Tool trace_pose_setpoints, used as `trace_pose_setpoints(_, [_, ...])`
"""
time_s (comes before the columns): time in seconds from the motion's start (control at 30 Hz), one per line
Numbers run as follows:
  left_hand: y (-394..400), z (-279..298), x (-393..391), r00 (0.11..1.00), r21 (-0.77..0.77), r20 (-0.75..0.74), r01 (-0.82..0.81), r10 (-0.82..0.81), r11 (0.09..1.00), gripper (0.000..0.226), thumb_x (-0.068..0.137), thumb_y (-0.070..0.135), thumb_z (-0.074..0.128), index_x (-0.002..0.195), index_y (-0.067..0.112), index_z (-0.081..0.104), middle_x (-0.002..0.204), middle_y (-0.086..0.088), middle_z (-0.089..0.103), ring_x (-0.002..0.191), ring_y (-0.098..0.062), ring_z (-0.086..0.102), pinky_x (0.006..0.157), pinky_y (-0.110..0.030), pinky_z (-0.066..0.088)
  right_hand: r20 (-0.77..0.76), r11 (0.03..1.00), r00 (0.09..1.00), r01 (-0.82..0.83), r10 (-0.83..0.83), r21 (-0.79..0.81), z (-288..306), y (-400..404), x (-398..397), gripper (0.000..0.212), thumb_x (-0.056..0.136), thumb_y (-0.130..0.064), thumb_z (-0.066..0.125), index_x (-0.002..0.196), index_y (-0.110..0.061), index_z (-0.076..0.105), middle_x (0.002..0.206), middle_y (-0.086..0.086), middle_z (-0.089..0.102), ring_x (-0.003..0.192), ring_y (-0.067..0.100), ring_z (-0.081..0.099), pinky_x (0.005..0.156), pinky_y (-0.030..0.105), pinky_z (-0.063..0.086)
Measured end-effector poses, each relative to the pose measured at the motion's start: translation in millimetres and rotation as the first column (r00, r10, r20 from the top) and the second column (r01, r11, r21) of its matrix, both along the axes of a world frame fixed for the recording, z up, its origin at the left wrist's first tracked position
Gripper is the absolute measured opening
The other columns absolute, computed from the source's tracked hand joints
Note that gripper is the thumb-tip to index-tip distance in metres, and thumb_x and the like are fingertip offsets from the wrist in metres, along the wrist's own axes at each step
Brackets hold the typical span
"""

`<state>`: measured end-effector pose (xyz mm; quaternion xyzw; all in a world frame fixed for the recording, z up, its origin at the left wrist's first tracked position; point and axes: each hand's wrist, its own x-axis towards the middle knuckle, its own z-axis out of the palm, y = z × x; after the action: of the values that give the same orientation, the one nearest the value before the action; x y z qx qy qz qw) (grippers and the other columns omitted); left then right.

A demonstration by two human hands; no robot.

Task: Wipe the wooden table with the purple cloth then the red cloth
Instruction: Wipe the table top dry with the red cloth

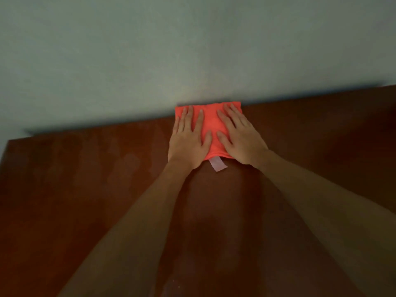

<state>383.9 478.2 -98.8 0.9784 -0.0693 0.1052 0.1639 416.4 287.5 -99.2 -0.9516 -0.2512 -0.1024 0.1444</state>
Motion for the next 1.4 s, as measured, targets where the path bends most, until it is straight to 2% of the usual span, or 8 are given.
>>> trace_pose_setpoints(0.23, [8.0,-1.6,-89.3,1.0,0.013,-0.007,0.011,-0.011,1.0,0.067,0.1,0.044,0.031,0.156,0.006,0.035,0.161,-0.025,0.03,0.153,-0.037,0.023,0.126,-0.049,0.018,-0.082,1.0,0.997,-0.005,0.007,0.021,0.7,7.7,-91.3,0.069,0.101,-0.046,0.035,0.156,-0.005,0.037,0.164,0.018,0.034,0.157,0.033,0.023,0.128,0.047,0.022])
trace_pose_setpoints(0.37, [1.1,0.4,-165.3,0.999,0.03,-0.051,0.002,0.0,1.0,0.067,0.103,0.045,0.028,0.159,0.009,0.027,0.165,-0.022,0.022,0.156,-0.032,0.014,0.127,-0.047,0.013,-0.124,0.999,0.992,0.014,-0.009,0.036,2.1,3.6,-168.2,0.069,0.103,-0.047,0.033,0.159,-0.008,0.032,0.167,0.014,0.029,0.158,0.028,0.017,0.127,0.048,0.022])
trace_pose_setpoints(0.5, [-7.1,5.8,-254.0,0.994,0.026,-0.109,0.019,-0.016,0.999,0.067,0.105,0.047,0.022,0.161,0.011,0.02,0.168,-0.018,0.014,0.158,-0.028,0.005,0.128,-0.047,0.009,-0.163,0.998,0.986,0.035,-0.026,0.048,5.5,-5.3,-261.9,0.068,0.105,-0.047,0.032,0.161,-0.01,0.026,0.17,0.012,0.023,0.16,0.023,0.009,0.13,0.044,0.015])
trace_pose_setpoints(0.67, [-18.2,12.8,-365.3,0.991,0.046,-0.137,0.015,-0.009,0.999,0.064,0.107,0.044,0.026,0.161,0.011,0.018,0.169,-0.017,0.013,0.158,-0.025,0.002,0.127,-0.049,0.012,-0.163,0.998,0.986,0.037,-0.028,0.058,9.5,-13.5,-376.2,0.066,0.107,-0.042,0.04,0.162,-0.008,0.024,0.171,0.012,0.019,0.16,0.024,0.006,0.129,0.047,0.017])
trace_pose_setpoints(0.83, [-26.5,17.4,-449.6,0.986,0.041,-0.166,-0.014,0.02,0.999,0.065,0.107,0.043,0.027,0.161,0.011,0.016,0.169,-0.015,0.012,0.158,-0.024,0.001,0.126,-0.051,0.017,-0.198,0.999,0.98,0.002,0.005,0.036,13.7,-19.0,-450.2,0.066,0.108,-0.043,0.038,0.163,-0.011,0.021,0.172,0.008,0.013,0.16,0.023,0.005,0.127,0.049,0.02])
trace_pose_setpoints(0.97, [-23.0,15.0,-467.2,0.986,0.034,-0.169,-0.013,0.018,0.999,0.066,0.106,0.045,0.03,0.162,0.013,0.016,0.169,-0.013,0.012,0.158,-0.024,0.002,0.126,-0.051,0.019,-0.202,1.0,0.979,0.003,0.001,0.021,16.1,-18.1,-465.4,0.065,0.108,-0.046,0.033,0.163,-0.012,0.023,0.172,0.007,0.014,0.16,0.023,0.006,0.127,0.05,0.023])
trace_pose_setpoints(1.13, [-17.8,14.3,-454.8,0.986,0.014,-0.162,-0.022,0.024,1.0,0.068,0.104,0.049,0.031,0.161,0.015,0.02,0.169,-0.013,0.016,0.158,-0.023,0.004,0.126,-0.05,0.02,-0.193,0.999,0.981,-0.015,0.021,0.032,13.9,-16.0,-452.4,0.066,0.106,-0.045,0.041,0.161,-0.012,0.029,0.171,0.007,0.018,0.16,0.022,0.01,0.127,0.048,0.024])
trace_pose_setpoints(1.4, [29.3,7.7,-353.5,0.994,-0.014,-0.095,-0.046,0.044,0.999,0.066,0.103,0.047,0.036,0.16,0.014,0.027,0.167,-0.015,0.022,0.157,-0.026,0.01,0.126,-0.049,0.018,-0.15,0.999,0.988,-0.023,0.026,0.024,7.9,31.6,-347.7,0.066,0.105,-0.048,0.039,0.161,-0.013,0.03,0.17,0.008,0.022,0.16,0.02,0.01,0.128,0.043,0.02])
